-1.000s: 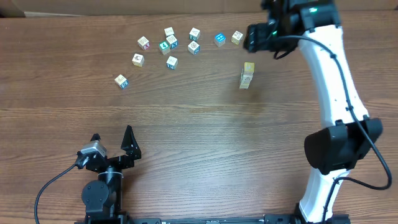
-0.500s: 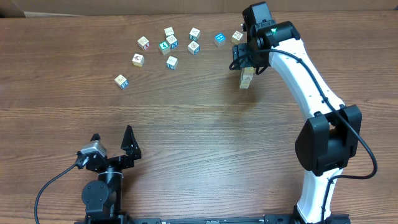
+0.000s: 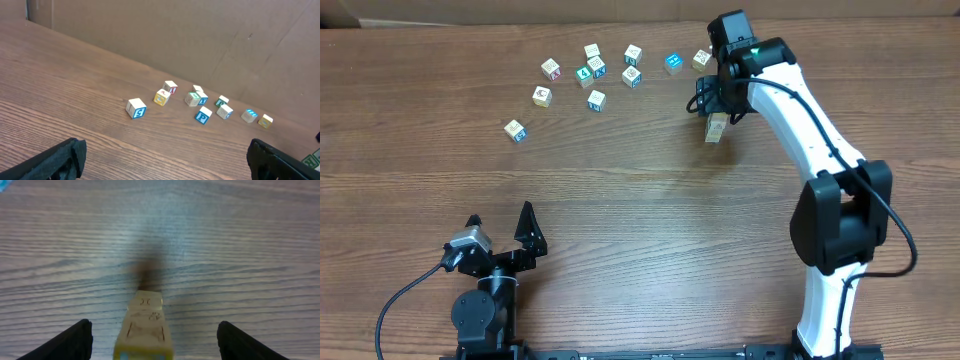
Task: Form a tower
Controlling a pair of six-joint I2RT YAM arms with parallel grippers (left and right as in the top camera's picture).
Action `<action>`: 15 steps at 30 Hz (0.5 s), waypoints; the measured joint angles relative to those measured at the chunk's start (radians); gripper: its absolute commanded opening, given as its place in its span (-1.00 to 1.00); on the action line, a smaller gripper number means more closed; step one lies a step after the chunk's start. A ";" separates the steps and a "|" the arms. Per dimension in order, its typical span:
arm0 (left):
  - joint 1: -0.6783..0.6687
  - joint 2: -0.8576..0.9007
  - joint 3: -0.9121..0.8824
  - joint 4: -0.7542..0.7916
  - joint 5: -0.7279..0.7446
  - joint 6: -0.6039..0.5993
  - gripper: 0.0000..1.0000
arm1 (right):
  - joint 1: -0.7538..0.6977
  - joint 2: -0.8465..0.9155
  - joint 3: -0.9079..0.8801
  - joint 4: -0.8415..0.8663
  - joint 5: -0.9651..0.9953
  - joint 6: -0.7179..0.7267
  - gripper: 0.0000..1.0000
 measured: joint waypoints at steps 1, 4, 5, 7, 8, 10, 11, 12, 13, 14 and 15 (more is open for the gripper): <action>0.000 0.000 0.000 0.000 0.000 0.000 0.99 | 0.000 0.010 0.000 0.000 0.000 0.000 0.45; 0.000 0.000 0.000 0.000 0.000 0.000 0.99 | 0.000 0.035 -0.001 -0.002 0.000 0.004 0.44; 0.000 0.000 0.000 0.000 0.000 0.000 0.99 | 0.000 0.040 -0.002 -0.003 0.000 0.005 0.44; 0.000 0.000 0.000 0.000 0.000 0.000 0.99 | 0.000 0.046 -0.002 -0.003 -0.001 0.007 0.44; 0.000 0.000 0.000 0.000 0.000 0.000 0.99 | 0.000 0.050 -0.002 -0.003 0.000 0.007 0.44; 0.000 0.000 0.000 0.000 0.000 0.000 0.99 | 0.000 0.056 -0.002 -0.003 -0.003 0.007 0.43; 0.000 0.000 0.000 0.000 0.000 0.000 0.99 | 0.000 0.059 -0.002 -0.002 -0.009 0.007 0.41; 0.000 0.000 0.000 0.000 0.000 0.000 0.99 | 0.000 0.063 -0.002 -0.001 -0.014 0.007 0.40; 0.000 0.000 0.000 0.000 0.000 0.000 0.99 | 0.000 0.067 -0.002 -0.001 -0.021 0.008 0.40; 0.000 0.000 0.000 0.000 0.000 0.000 0.99 | 0.000 0.070 -0.002 0.000 -0.026 0.007 0.40; 0.000 0.000 0.000 0.000 0.000 0.000 0.99 | 0.000 0.073 -0.002 0.002 -0.029 0.007 0.37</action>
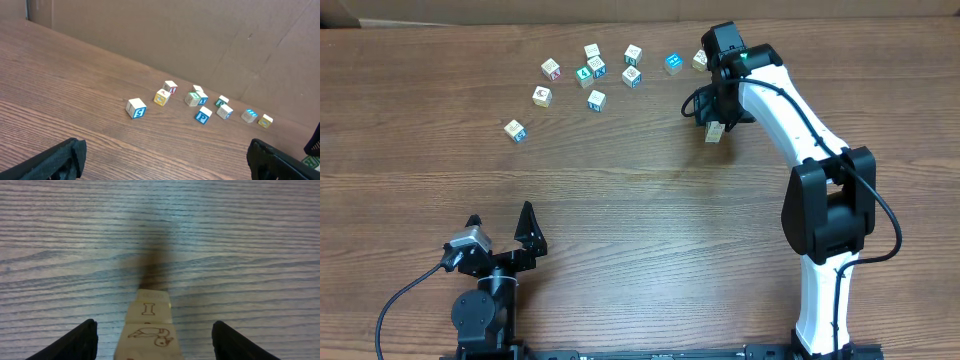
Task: Form a tower
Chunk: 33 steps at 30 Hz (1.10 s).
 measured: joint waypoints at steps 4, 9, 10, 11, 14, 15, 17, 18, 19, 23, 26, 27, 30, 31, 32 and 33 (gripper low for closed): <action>0.000 0.000 0.000 0.000 0.000 0.000 0.99 | 0.000 0.002 0.000 0.001 -0.009 0.001 0.24; 0.000 0.000 0.000 0.000 0.000 0.000 0.99 | 0.000 0.002 0.000 0.002 -0.011 0.005 -0.03; 0.000 0.000 0.000 0.000 0.000 0.000 0.99 | 0.000 0.002 0.000 0.002 -0.011 0.006 -0.06; 0.000 0.000 0.000 0.000 0.000 0.000 0.99 | 0.000 0.002 0.000 0.003 -0.013 0.009 -0.06; 0.000 0.000 0.000 0.000 0.000 0.000 0.99 | 0.000 0.002 0.000 0.003 -0.013 0.007 -0.10; 0.000 0.000 0.000 0.000 0.000 0.000 0.99 | 0.000 0.002 0.000 0.003 -0.013 0.007 -0.12; 0.000 0.000 0.000 0.000 0.000 0.000 0.99 | 0.000 0.002 0.000 0.003 -0.013 0.008 -0.15; 0.000 0.000 0.000 0.000 0.000 0.000 0.99 | 0.000 0.002 0.000 0.003 -0.014 0.007 -0.16; 0.000 0.000 0.000 0.000 0.000 0.000 0.99 | 0.000 0.002 0.000 0.004 -0.013 0.007 -0.16; 0.000 0.000 0.000 0.000 0.000 0.000 0.99 | 0.000 0.002 0.000 0.004 -0.014 0.007 -0.20; 0.000 0.000 0.000 0.000 0.000 0.000 0.99 | 0.000 0.002 0.000 0.004 -0.013 0.007 -0.24; 0.000 0.000 0.000 0.000 0.000 0.000 0.99 | 0.000 0.002 0.000 0.003 -0.013 0.007 -0.25; 0.000 0.000 0.000 0.000 0.000 0.000 0.99 | 0.000 0.002 0.000 0.003 -0.014 0.008 -0.28; 0.000 0.000 0.000 0.000 0.000 0.000 0.99 | 0.000 0.002 0.000 0.003 -0.014 0.007 -0.29; 0.000 0.000 0.000 0.000 0.000 0.000 0.99 | 0.000 0.002 0.000 0.003 -0.013 0.007 -0.29; 0.000 0.000 0.000 0.000 0.000 0.000 0.99 | 0.000 0.002 0.000 0.003 -0.013 0.007 -0.29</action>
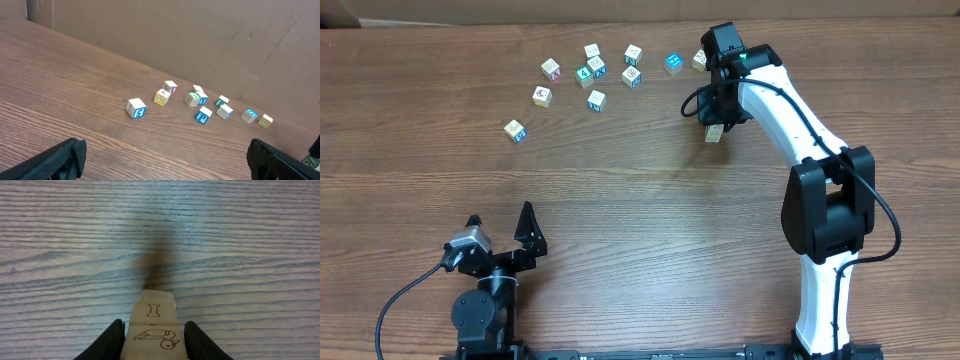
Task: Form a tower
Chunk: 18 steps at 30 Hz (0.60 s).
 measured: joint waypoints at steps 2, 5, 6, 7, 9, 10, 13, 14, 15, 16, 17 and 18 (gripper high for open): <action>0.000 0.000 0.000 0.000 0.000 0.000 0.99 | 0.000 0.000 0.000 0.000 0.000 0.000 -0.31; 0.000 0.000 0.000 0.000 0.000 0.000 0.99 | 0.000 0.000 0.000 0.000 0.000 0.000 -0.35; 0.000 0.000 0.000 0.000 0.000 0.000 0.99 | 0.000 0.000 0.000 0.000 0.000 0.000 -0.36; 0.000 0.000 0.000 0.000 0.000 0.000 0.99 | 0.000 0.000 0.000 0.000 0.000 0.000 -0.37; 0.000 0.000 0.000 0.000 0.000 0.000 0.99 | 0.000 0.000 0.000 0.000 0.000 0.000 -0.42; 0.000 0.000 0.000 0.000 0.000 0.000 0.99 | 0.000 0.000 0.000 0.000 0.000 0.000 -0.43; 0.000 0.000 0.000 0.000 0.000 0.000 0.99 | 0.000 0.000 0.000 0.001 0.000 0.000 -0.44; 0.000 0.000 0.000 0.000 0.000 0.000 0.99 | 0.000 0.000 0.000 0.000 0.000 0.000 -0.44; 0.000 0.000 0.000 0.000 0.000 0.000 0.99 | 0.000 0.000 0.000 0.000 0.000 0.000 -0.44; 0.000 0.000 0.000 0.000 0.000 0.000 0.99 | 0.000 0.000 0.000 0.000 0.000 0.000 -0.44; 0.000 0.000 0.000 0.000 0.000 0.000 0.99 | 0.000 0.000 0.000 0.000 0.000 0.000 -0.42; 0.000 0.000 0.000 0.000 0.000 0.000 0.99 | 0.000 0.000 0.000 0.000 0.000 0.000 -0.41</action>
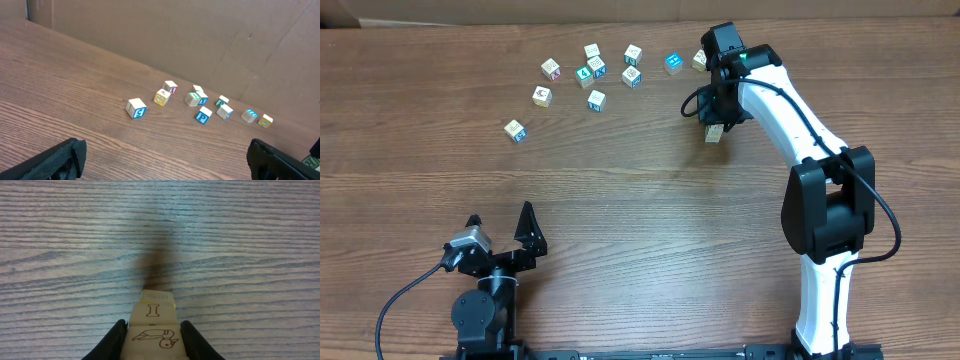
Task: Form a tower
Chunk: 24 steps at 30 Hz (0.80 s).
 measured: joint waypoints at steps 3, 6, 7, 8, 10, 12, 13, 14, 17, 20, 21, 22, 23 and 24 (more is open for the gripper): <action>0.000 0.000 0.000 0.000 0.000 0.000 0.99 | 0.000 0.000 0.000 0.001 0.000 0.004 -0.23; 0.000 0.000 0.000 0.000 0.000 0.000 0.98 | 0.000 0.000 0.000 0.000 -0.001 0.004 0.09; 0.000 0.000 0.000 0.000 0.000 0.000 0.99 | 0.000 0.000 0.000 0.000 0.000 0.004 0.21; 0.000 0.000 0.000 0.000 0.000 0.000 0.99 | 0.000 0.000 0.000 0.000 0.000 0.004 0.30; 0.000 0.000 0.000 0.000 0.000 0.000 0.99 | 0.000 0.000 0.000 0.001 0.000 0.005 0.54; 0.000 0.000 0.000 0.000 0.000 0.000 0.99 | 0.000 0.000 0.000 0.003 -0.001 0.006 0.61; 0.000 0.000 0.000 0.000 0.000 0.000 0.99 | 0.000 0.000 0.000 0.008 -0.002 0.004 0.64; 0.000 0.000 0.000 0.000 0.000 0.000 0.99 | 0.000 0.000 0.000 0.014 -0.001 0.003 0.67; 0.000 0.000 0.000 0.000 0.000 0.000 0.99 | 0.000 0.000 0.002 0.019 -0.002 0.003 0.71; 0.000 0.000 0.000 0.000 0.000 0.000 0.99 | 0.000 0.005 0.035 -0.009 -0.008 0.003 0.79; 0.000 0.000 0.000 0.000 0.000 0.000 0.99 | 0.000 0.007 0.060 -0.025 -0.011 0.004 0.80; 0.000 0.000 0.000 0.000 0.000 0.000 0.99 | 0.000 0.007 0.091 -0.042 -0.013 0.003 0.82; 0.000 0.000 0.000 0.000 0.000 0.000 0.99 | 0.000 0.007 0.118 -0.054 -0.015 0.003 0.86; 0.000 0.000 0.000 0.000 0.000 0.000 0.99 | -0.001 0.007 0.148 -0.066 -0.016 0.004 0.90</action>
